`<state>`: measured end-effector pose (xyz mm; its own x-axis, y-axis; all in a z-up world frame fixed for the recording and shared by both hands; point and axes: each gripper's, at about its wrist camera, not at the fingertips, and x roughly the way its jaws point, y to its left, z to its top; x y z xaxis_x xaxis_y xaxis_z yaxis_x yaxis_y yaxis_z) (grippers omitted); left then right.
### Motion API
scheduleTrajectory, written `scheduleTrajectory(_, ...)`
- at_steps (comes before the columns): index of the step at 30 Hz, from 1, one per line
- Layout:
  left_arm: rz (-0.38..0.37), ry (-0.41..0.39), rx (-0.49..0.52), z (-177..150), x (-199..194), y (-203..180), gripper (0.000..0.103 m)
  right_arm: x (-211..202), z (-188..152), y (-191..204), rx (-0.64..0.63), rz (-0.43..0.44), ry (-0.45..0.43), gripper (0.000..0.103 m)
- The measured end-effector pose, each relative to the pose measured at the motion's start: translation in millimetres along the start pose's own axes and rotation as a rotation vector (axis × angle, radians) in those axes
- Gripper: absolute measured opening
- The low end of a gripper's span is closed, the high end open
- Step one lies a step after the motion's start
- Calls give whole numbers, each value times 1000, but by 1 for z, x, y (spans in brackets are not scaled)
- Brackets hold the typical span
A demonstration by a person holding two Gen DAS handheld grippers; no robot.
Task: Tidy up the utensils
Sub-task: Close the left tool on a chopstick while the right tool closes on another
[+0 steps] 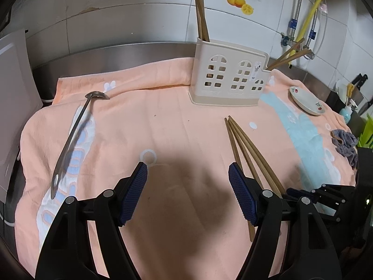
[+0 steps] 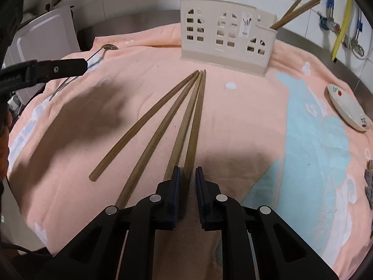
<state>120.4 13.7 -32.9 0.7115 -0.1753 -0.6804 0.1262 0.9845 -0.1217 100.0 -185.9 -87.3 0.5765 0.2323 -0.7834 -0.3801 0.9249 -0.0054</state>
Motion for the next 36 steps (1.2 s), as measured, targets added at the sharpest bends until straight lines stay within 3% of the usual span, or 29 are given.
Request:
scheduleTrajectory(19, -137, 94, 57, -28, 22, -39, 70, -8, -6, -19, 73, 20, -52, 7)
scheduleTrajectory(30, -203, 161, 87, -43, 41, -61, 27, -29, -4, -34, 87, -2, -110, 7)
scheduleTrajectory(36, -193, 181, 82, -48, 47, -64, 18, -33, -4, -34, 78, -2, -123, 7)
